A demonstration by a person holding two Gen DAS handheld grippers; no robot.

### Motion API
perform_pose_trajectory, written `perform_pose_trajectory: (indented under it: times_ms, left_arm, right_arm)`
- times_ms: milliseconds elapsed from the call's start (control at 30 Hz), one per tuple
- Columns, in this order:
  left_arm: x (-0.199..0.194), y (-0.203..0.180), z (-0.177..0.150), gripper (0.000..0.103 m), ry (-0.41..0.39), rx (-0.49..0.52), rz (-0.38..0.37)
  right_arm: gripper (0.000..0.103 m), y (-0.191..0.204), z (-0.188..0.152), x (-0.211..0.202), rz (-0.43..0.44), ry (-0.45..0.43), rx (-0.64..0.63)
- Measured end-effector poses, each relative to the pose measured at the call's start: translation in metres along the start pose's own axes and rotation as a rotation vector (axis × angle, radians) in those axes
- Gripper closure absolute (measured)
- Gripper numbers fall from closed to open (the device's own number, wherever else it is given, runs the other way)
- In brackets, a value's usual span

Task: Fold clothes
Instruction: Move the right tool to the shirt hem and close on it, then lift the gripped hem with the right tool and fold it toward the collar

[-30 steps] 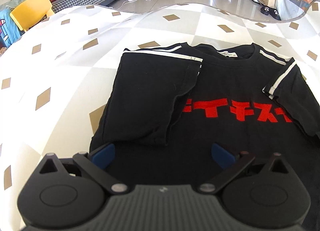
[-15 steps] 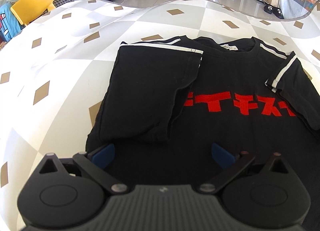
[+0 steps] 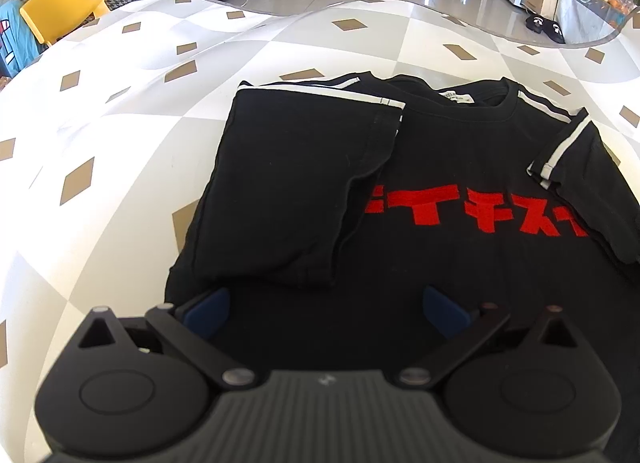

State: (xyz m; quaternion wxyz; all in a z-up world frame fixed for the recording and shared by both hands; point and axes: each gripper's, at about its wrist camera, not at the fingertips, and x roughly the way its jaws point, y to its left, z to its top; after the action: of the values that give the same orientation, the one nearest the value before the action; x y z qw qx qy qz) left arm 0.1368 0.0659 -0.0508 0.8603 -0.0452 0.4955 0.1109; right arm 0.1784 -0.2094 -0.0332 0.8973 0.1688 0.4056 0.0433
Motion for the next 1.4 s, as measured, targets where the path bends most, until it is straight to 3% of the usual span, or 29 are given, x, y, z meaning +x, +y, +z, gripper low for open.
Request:
perform_pose_trajectory:
  times_ms: [167, 267, 500, 867, 1200, 1267, 1400]
  left_arm:
    - [0.0, 0.0, -0.001, 0.0, -0.002, -0.004, -0.006]
    - [0.0, 0.001, -0.001, 0.0, -0.003, -0.004, -0.01]
    - [0.0, -0.001, -0.001, 0.0, -0.004, -0.008, -0.014]
    - [0.001, 0.0, -0.001, 0.0, -0.007, -0.006, -0.017]
    - [0.0, 0.0, -0.002, 0.0, -0.01, 0.0, -0.02]
    - [-0.001, 0.0, -0.002, 0.0, -0.008, 0.005, -0.019]
    - [-0.003, 0.0, -0.001, 0.0, -0.006, 0.015, -0.018]
  right_arm:
    - [0.083, 0.003, -0.002, 0.003, 0.013, 0.023, -0.017]
    - [0.086, 0.002, 0.0, 0.001, 0.02, 0.027, 0.003]
    - [0.087, 0.017, 0.003, -0.01, 0.071, -0.013, -0.061]
    - [0.078, 0.002, 0.001, 0.006, 0.071, 0.027, 0.031]
    - [0.074, 0.002, 0.001, 0.013, 0.091, 0.002, 0.038]
    - [0.086, 0.006, 0.0, 0.014, 0.081, 0.008, 0.016]
    - [0.088, 0.013, 0.002, 0.01, 0.058, 0.004, 0.001]
